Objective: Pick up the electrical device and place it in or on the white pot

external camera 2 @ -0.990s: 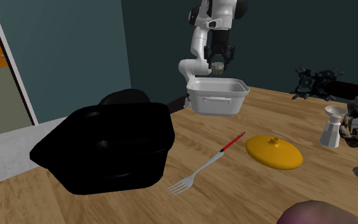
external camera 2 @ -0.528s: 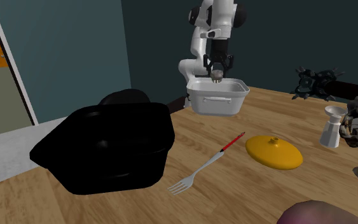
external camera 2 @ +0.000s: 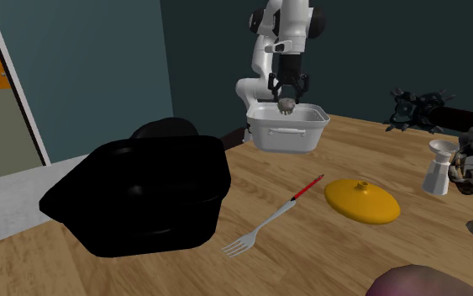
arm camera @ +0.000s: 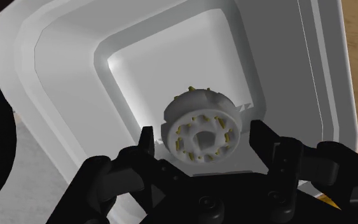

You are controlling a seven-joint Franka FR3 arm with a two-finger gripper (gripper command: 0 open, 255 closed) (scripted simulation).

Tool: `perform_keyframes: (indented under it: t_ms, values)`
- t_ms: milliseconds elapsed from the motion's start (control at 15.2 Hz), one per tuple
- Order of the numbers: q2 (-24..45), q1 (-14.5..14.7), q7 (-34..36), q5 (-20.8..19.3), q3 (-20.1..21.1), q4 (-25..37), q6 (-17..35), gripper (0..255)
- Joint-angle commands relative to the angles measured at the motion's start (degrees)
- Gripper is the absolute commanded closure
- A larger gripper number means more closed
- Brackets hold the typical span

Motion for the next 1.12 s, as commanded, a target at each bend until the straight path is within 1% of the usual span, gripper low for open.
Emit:
perform_keyframes:
  t_ms: [0, 264, 528, 1056]
  values:
    - [0.00, 0.00, 0.00, 0.00, 0.00, 0.00, 0.01, 0]
    - [0.00, 0.00, 0.00, 0.00, 0.00, 0.00, 0.01, 0]
    - [-0.42, -0.32, 0.15, -0.62, -1.05, 6.89, -7.32, 0]
    - [-0.42, -0.32, 0.15, -0.62, -1.05, 6.89, -7.32, 0]
